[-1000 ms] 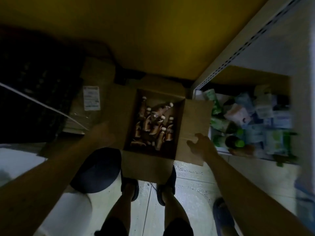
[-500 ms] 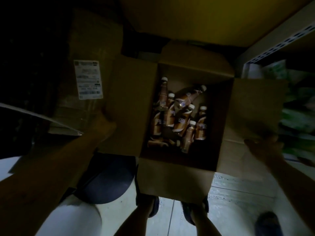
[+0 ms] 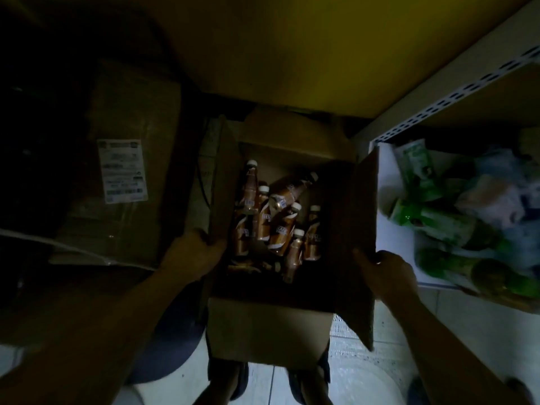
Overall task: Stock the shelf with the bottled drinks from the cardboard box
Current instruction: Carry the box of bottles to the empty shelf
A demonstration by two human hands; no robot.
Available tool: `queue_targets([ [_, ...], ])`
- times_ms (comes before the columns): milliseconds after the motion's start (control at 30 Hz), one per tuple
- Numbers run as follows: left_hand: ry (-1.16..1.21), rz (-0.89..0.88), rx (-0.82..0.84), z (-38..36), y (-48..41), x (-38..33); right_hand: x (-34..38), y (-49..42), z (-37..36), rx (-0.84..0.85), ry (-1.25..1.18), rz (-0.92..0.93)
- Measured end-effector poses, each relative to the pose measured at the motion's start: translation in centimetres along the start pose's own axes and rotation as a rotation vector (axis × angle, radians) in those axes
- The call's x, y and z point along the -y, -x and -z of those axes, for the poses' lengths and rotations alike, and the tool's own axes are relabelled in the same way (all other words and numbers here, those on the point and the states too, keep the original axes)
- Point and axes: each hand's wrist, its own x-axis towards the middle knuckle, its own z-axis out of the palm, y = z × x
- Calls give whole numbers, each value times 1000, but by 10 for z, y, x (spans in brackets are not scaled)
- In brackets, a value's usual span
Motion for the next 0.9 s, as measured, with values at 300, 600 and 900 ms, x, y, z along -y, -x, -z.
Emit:
queue_targets([
  [300,-433,-106,-118,-11,-9,-24,28,-2,1,99,263,27],
  [600,-572,-173,-237,32,33,-30,34,33,54,83,219,115],
  [900,-491,-156,-230,88,198,-65,46,181,139,-35,219,115],
])
